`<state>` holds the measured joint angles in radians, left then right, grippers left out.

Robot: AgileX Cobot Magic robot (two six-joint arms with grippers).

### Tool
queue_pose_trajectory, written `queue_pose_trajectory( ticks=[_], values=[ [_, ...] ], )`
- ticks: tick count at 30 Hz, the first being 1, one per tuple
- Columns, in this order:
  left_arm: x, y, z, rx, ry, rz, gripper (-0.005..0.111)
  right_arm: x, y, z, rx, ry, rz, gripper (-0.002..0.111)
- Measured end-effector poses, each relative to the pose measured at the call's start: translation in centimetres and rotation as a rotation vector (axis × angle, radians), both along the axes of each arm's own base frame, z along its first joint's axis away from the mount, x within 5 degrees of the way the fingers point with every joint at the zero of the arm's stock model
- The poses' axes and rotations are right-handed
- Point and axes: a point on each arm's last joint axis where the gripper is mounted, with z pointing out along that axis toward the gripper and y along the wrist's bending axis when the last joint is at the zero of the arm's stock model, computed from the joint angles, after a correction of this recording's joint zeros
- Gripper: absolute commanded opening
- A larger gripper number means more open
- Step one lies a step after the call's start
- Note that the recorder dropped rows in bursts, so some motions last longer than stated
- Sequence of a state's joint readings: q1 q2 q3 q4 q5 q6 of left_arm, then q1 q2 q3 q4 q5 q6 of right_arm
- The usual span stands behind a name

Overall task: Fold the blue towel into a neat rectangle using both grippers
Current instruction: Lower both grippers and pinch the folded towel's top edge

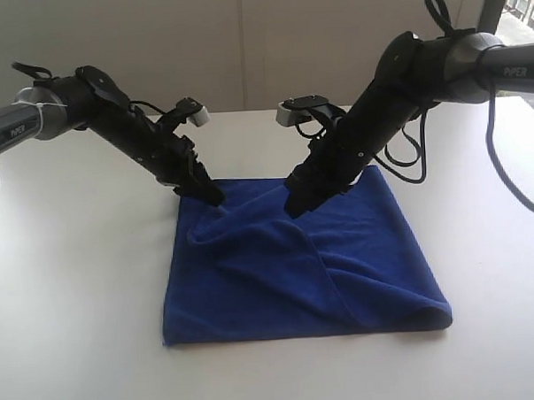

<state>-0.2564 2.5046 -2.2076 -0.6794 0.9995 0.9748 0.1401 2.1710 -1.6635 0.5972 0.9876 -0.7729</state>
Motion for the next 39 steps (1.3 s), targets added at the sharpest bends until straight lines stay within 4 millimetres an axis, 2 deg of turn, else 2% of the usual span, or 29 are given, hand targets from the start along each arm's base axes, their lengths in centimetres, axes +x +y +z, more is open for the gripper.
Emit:
queue_pose_trajectory(
  ticks=[12,17,33,39],
  values=[
    [0.3,0.1,-0.1,0.019,-0.034,0.005,0.043,0.0,0.0,0.0,-0.002,0.000,0.001,0.040],
    [0.1,0.0,-1.3,0.012,0.014,-0.013,0.043,0.0,0.0,0.0,-0.002,0.000,0.001,0.040],
    [0.2,-0.1,-1.2,0.000,0.015,-0.008,0.043,0.0,0.0,0.0,-0.002,0.000,0.001,0.040],
    [0.2,-0.1,-1.2,0.000,0.015,-0.005,0.037,0.0,0.0,0.0,-0.002,0.000,0.001,0.040]
  ],
)
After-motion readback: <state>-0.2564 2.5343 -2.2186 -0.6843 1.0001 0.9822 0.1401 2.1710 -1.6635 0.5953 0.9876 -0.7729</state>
